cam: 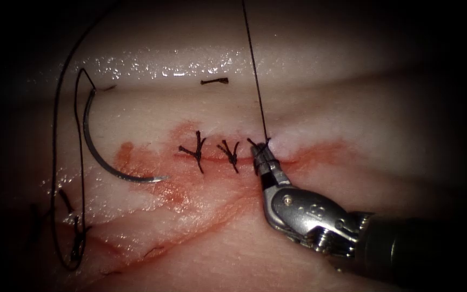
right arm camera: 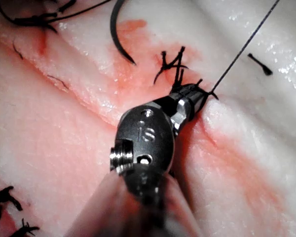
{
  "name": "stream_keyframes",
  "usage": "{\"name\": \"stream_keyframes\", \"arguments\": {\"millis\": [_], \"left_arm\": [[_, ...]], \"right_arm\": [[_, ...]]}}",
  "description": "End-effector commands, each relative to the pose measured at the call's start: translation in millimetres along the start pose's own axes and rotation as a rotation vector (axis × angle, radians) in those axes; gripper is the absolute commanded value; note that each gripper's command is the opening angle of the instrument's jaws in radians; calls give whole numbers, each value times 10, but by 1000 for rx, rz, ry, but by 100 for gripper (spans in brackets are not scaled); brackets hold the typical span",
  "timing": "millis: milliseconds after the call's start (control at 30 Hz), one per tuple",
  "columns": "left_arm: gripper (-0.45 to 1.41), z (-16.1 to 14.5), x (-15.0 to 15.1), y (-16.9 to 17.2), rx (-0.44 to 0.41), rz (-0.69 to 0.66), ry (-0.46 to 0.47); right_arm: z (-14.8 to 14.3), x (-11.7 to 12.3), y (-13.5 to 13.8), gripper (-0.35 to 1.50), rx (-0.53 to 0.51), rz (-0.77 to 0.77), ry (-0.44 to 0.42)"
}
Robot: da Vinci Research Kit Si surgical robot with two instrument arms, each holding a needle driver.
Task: Wound Closure
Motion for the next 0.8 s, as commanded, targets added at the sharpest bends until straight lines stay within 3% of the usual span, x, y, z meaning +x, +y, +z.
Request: {"name": "stream_keyframes", "arguments": {"millis": [33, 300, 567, 633, 800], "left_arm": [[-45, 9, 1, -4, 3, 2, 1], [-45, 25, -29, -11, 20, 29, 5], [-45, 33, -40, -10, 12, 39, 0], [-45, 36, -41, -17, 12, 35, -1], [-45, 42, -46, -31, 12, 27, 1]], "right_arm": [[2, -2, -8, -35, 5, -8, 2], [-12, -13, -18, -35, 34, -145, -9], [-17, -12, -21, -35, 37, -145, -7], [-22, -14, -22, -35, 32, -64, -12], [-32, -15, -25, -35, 27, -30, -37]]}}
